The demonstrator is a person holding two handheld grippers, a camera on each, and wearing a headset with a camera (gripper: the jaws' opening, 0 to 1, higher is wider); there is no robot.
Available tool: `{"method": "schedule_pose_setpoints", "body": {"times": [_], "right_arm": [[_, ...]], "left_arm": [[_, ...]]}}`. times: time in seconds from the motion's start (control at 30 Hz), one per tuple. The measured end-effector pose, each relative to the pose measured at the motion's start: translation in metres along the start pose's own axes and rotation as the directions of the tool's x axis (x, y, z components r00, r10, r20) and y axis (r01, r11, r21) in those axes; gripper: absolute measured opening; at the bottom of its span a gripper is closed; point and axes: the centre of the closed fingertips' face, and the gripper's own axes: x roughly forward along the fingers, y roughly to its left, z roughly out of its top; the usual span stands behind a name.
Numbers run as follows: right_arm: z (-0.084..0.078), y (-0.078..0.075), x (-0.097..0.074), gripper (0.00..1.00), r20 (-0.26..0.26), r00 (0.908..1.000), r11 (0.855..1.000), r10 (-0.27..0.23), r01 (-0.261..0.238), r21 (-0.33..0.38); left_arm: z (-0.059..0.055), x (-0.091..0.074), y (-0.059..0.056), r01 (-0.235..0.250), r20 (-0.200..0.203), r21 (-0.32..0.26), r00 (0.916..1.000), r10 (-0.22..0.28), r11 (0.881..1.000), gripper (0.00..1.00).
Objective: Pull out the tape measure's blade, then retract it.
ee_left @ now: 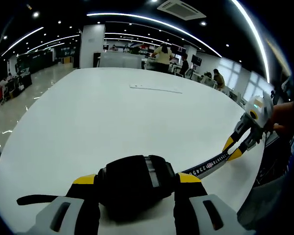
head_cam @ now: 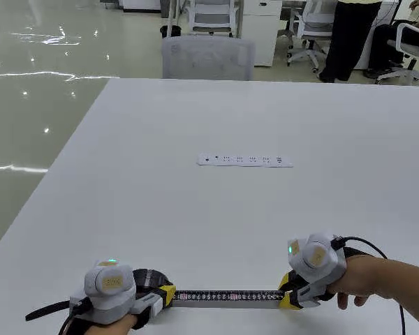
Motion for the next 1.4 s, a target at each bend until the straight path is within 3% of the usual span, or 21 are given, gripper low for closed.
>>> {"method": "schedule_pose_setpoints", "body": {"times": [0.87,1.4], "right_arm": [[0.006,0.005,0.009,0.13,0.011,0.9999,1.000,0.010,-0.011,0.024],[0.013,0.002,0.004,0.13,0.014,0.9995,1.000,0.027,-0.027,0.016]], "left_arm": [[-0.003,0.001,-0.002,0.020,-0.013,0.025,0.9997,-0.019,0.999,0.57],[-0.002,0.000,0.000,0.026,-0.018,0.027,0.9995,-0.026,0.999,0.56]]}}
